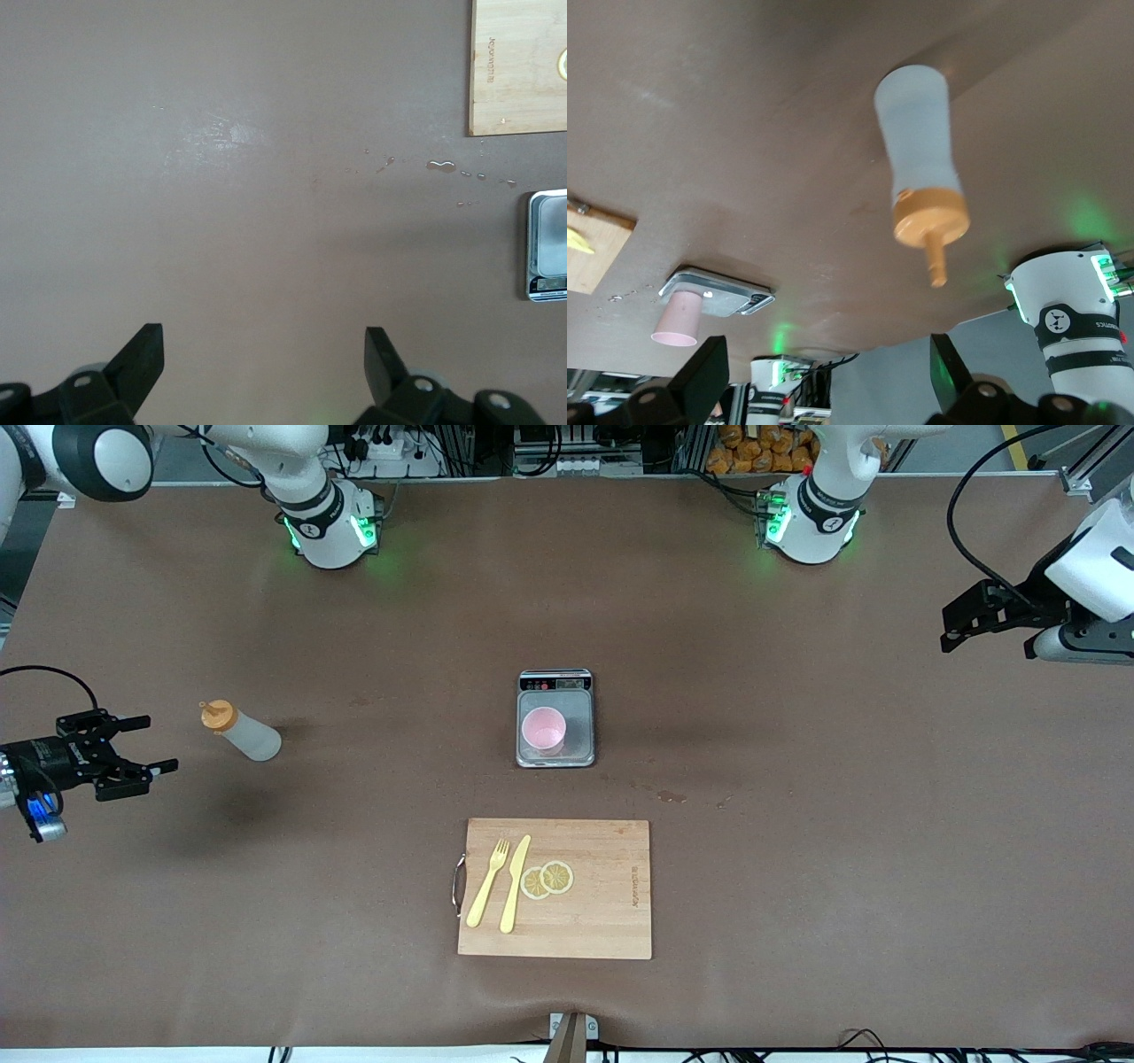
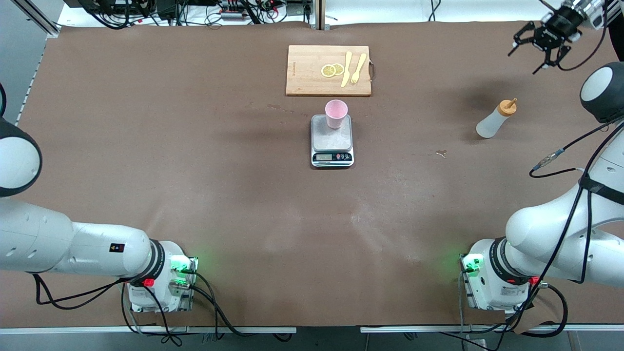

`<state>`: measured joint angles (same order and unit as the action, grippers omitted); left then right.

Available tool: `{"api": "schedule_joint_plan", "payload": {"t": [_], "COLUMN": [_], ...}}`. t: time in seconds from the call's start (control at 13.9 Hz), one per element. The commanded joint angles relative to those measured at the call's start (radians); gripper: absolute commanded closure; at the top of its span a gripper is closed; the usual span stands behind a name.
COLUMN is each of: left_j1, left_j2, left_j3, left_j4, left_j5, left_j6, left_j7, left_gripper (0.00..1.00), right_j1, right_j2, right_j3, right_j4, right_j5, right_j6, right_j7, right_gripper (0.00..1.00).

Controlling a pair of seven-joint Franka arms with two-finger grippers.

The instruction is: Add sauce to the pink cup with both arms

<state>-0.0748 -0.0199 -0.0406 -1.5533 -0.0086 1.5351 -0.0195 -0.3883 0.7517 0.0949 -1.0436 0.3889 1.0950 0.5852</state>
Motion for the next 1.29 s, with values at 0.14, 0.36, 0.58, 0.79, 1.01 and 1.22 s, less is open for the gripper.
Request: {"api": "schedule_joint_plan", "payload": {"t": [0.14, 0.36, 0.58, 0.79, 1.01, 1.22], "left_j1": [0.006, 0.006, 0.007, 0.007, 0.004, 0.004], "left_j2": [0.008, 0.008, 0.008, 0.008, 0.008, 0.008], "left_j3": [-0.004, -0.004, -0.004, -0.004, -0.005, -0.005], "left_j4": [0.021, 0.021, 0.021, 0.021, 0.021, 0.021], "left_j5": [0.016, 0.015, 0.015, 0.015, 0.012, 0.015], "left_j6": [-0.012, -0.012, -0.012, -0.012, -0.01, -0.01], "left_j7": [0.015, 0.015, 0.015, 0.013, 0.012, 0.01], "left_gripper": [0.0, 0.0, 0.0, 0.0, 0.0, 0.0], "right_j1": [0.1, 0.163, 0.262, 0.374, 0.384, 0.373], "right_j2": [-0.138, -0.173, -0.23, -0.268, -0.327, -0.428], "right_j3": [0.0, -0.003, -0.004, -0.007, -0.007, -0.009], "right_j4": [-0.009, -0.01, -0.013, -0.015, -0.025, -0.123], "right_j5": [-0.013, -0.022, -0.102, -0.173, -0.18, -0.243], "right_j6": [-0.009, -0.009, -0.003, 0.003, 0.037, 0.084], "right_j7": [0.016, 0.028, 0.073, 0.105, 0.09, -0.029], "right_gripper": [0.0, 0.0, 0.0, 0.0, 0.0, 0.0]}}
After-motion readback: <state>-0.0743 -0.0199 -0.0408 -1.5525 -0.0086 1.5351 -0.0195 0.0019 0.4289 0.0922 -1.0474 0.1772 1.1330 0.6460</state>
